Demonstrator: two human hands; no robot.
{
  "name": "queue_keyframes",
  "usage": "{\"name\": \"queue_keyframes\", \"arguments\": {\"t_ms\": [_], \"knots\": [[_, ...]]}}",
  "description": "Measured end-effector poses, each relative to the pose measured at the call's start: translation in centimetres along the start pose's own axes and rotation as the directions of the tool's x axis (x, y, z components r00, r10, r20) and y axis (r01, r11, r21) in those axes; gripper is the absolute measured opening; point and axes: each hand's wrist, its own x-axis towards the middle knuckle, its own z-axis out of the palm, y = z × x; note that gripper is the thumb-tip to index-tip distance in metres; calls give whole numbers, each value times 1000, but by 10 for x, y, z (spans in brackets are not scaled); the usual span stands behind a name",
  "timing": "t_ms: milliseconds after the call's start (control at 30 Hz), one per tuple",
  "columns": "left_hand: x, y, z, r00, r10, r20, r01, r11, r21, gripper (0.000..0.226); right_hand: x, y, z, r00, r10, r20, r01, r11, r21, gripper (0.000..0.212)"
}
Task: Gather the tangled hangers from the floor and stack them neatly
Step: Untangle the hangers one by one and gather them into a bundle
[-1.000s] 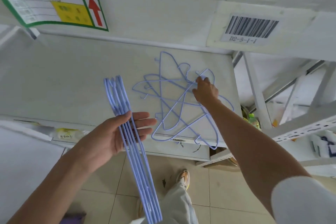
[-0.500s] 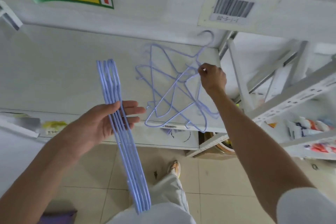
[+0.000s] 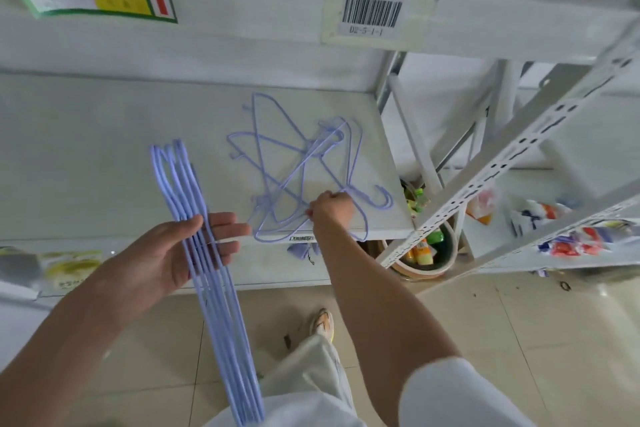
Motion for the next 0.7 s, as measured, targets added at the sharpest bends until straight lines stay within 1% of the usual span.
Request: {"name": "queue_keyframes", "arguments": {"t_ms": [100, 167, 233, 300, 333, 400, 533, 567, 633, 700], "knots": [[-6, -6, 8, 1000, 9, -10, -9, 1000, -4, 61, 6, -10, -9, 999, -33, 41, 43, 958, -285, 37], [-11, -9, 12, 999, 14, -30, -15, 999, -44, 46, 11, -16, -13, 995, -60, 78, 89, 891, -446, 36], [-16, -13, 15, 999, 20, -42, -22, 998, -56, 42, 15, -19, -15, 992, -67, 103, 114, 820, -560, 36], [-21, -14, 19, 999, 32, -31, -34, 997, -62, 50, 19, -19, -14, 993, -74, 97, 118, 784, -610, 36], [-24, -13, 20, 999, 37, -27, -38, 997, -63, 52, 20, -20, -14, 994, -68, 88, 108, 786, -609, 37], [-29, -12, 20, 999, 46, -30, -48, 997, -57, 50, 18, -20, -12, 993, -85, 81, 116, 825, -553, 38], [-41, -2, 15, 997, 53, -49, -56, 996, -69, 62, 2, -38, -3, 960, -263, 94, 279, 913, -298, 42], [-44, 4, 13, 997, 51, -64, -56, 996, -69, 64, -5, -46, -1, 945, -306, 114, 325, 917, -233, 42], [-49, 18, 6, 992, 64, -110, -71, 996, -62, 66, -25, -66, -2, 900, -399, 177, 420, 901, -110, 35], [-52, 33, 0, 982, 102, -159, -114, 991, -68, 63, -53, -82, -4, 822, -509, 256, 536, 843, -45, 30]]}}
